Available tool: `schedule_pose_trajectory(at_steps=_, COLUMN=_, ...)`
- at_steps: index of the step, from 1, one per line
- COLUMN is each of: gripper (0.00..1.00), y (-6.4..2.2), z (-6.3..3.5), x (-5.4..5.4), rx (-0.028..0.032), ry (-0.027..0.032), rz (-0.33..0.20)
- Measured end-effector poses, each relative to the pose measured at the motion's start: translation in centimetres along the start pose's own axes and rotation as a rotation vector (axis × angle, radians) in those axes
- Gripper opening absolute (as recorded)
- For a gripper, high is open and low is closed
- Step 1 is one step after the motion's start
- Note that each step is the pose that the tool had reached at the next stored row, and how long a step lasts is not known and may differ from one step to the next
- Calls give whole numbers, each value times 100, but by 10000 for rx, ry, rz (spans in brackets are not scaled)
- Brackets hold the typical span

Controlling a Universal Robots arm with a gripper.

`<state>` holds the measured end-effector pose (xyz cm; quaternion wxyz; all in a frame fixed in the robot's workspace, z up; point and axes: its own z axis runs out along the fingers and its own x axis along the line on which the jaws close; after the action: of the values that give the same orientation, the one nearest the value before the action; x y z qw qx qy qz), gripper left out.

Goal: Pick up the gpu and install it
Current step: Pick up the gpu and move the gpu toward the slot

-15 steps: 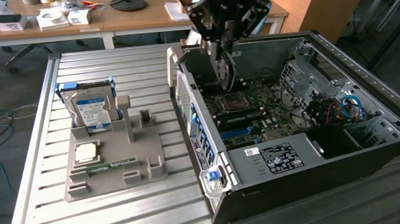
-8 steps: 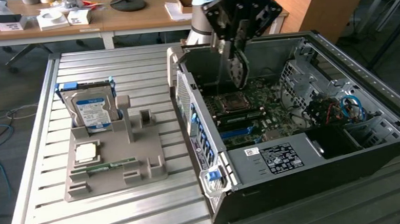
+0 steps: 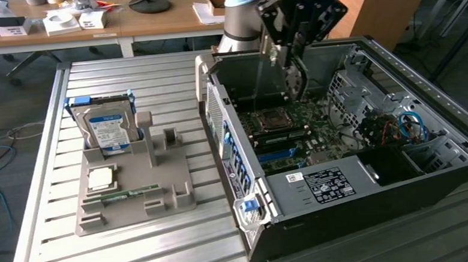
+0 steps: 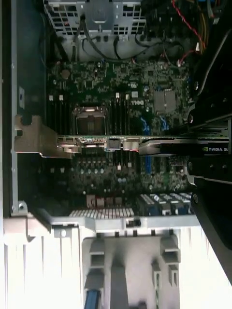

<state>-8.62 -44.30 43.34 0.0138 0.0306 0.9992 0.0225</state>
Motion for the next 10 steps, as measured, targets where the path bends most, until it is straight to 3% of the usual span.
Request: schedule_pose_trajectory(at_steps=10, gripper=26, y=19, z=9, x=-313, rx=-1, ry=0, rz=-1)
